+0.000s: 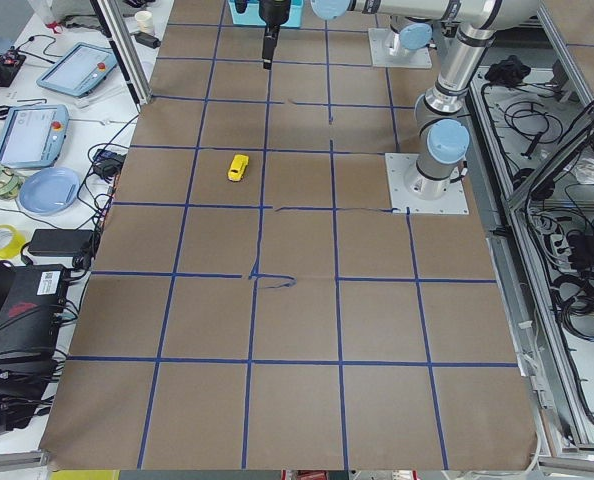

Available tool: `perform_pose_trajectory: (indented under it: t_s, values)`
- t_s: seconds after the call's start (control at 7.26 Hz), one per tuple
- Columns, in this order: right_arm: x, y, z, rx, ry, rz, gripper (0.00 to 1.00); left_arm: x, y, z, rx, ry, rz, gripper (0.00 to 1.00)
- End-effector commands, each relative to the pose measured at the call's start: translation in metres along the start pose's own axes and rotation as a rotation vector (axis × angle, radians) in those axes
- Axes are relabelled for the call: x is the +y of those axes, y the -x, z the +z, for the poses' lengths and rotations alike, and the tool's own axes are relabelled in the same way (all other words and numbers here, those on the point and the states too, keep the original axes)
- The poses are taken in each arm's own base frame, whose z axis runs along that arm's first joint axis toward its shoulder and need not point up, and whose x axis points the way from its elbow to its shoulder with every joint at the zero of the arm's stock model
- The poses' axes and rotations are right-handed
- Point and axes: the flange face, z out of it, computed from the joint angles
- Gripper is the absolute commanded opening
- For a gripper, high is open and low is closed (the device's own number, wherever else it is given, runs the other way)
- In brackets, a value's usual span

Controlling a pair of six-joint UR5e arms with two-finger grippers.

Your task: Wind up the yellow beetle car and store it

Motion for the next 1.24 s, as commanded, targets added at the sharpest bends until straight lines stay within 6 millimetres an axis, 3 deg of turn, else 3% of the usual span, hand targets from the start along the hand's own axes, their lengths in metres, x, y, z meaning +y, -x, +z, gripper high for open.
perform_pose_trajectory:
  t_s: [0.0,0.41,1.1]
  values:
    - [0.000,0.000,0.001,0.002,0.002,0.000,1.00,0.000,-0.001,0.001,0.000,0.001,0.000,1.00]
    - [0.001,0.000,0.004,-0.003,0.009,0.000,1.00,-0.009,0.001,0.017,0.001,0.027,0.018,1.00]
    - [0.001,0.000,0.004,-0.002,0.008,0.000,1.00,-0.011,0.001,0.020,0.003,0.030,0.018,0.94]
